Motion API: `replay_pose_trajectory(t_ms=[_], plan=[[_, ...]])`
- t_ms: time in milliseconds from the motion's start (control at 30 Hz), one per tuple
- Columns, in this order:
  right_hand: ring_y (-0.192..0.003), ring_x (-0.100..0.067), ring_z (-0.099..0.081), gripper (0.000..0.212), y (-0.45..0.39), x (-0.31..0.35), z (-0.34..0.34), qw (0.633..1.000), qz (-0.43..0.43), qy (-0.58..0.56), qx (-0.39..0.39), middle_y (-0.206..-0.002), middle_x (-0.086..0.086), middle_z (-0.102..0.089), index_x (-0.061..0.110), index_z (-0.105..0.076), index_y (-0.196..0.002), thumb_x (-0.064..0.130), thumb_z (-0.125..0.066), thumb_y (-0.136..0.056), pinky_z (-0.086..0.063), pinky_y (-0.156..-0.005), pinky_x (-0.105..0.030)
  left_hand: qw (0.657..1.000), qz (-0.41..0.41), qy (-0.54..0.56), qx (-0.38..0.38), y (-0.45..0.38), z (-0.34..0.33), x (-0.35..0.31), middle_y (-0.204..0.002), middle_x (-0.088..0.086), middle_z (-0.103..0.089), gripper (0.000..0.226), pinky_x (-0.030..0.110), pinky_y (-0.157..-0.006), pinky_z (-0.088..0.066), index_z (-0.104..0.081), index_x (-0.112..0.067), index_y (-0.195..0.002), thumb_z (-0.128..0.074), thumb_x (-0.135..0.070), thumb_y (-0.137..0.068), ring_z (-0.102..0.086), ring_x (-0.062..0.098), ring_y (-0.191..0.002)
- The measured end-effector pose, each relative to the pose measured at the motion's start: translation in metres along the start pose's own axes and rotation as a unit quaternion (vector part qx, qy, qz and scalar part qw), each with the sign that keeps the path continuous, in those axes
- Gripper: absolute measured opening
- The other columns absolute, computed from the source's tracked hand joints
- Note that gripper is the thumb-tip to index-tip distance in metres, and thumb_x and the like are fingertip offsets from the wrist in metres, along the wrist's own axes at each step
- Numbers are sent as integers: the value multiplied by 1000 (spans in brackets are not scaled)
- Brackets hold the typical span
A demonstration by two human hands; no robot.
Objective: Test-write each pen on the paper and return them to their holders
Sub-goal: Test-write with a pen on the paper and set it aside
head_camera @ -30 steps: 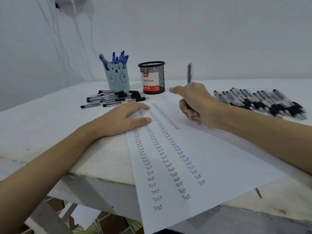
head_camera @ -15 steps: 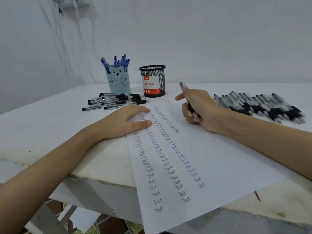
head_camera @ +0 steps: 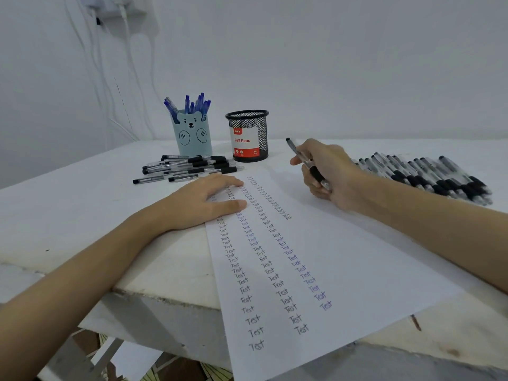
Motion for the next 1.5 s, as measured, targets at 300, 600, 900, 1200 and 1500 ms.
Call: replay_pose_trajectory(t_ms=[300,600,900,1200,1500], plan=[[-52,-17,-47,22,-31,21,59,918,109,377,-63,-57,-7,-54,-6,-68,-83,15,-69,-83,-38,-50,-23,1000,3,-6,4,-1,1,3,-140,-20,-42,79,36,-114,-25,-45,-45,-129,-37,-82,-59,-34,4,-131],[-76,-24,-53,24,-33,16,64,870,129,469,-80,-66,-1,-52,0,-66,-96,18,-69,-81,-38,-65,-28,1000,11,4,-3,1,3,0,-140,-20,-41,80,37,-114,-24,-45,-46,-128,-38,-82,-57,-34,5,-132],[-45,-10,-52,20,-25,69,-12,855,222,468,27,-54,0,-55,5,-69,-85,22,-59,-85,-42,-52,-19,999,25,14,-39,19,23,10,-132,-20,-46,48,19,-93,-28,-50,-35,-129,-45,-56,-85,-41,0,-120],[-114,-24,-50,38,-36,29,-133,755,278,568,175,-124,-6,-56,8,-57,-125,4,-43,-90,-41,-90,-27,995,48,-1,-92,42,36,49,-119,-17,-54,34,-1,-88,-26,-58,-32,-114,-53,-50,-86,-46,-2,-112],[-106,-23,-43,11,-44,28,-152,729,364,574,82,-111,-9,-54,9,-54,-101,7,-50,-91,-39,-83,-31,995,40,-12,-90,38,35,54,-119,-15,-52,46,15,-95,-28,-56,-31,-116,-46,-56,-79,-44,0,-113]])
Point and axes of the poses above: each hand's wrist, its own y-axis away from the middle knuckle, its own z-axis out of the back of the hand, x = y × z, the point moved 6 cm from there along -y, towards the middle knuckle
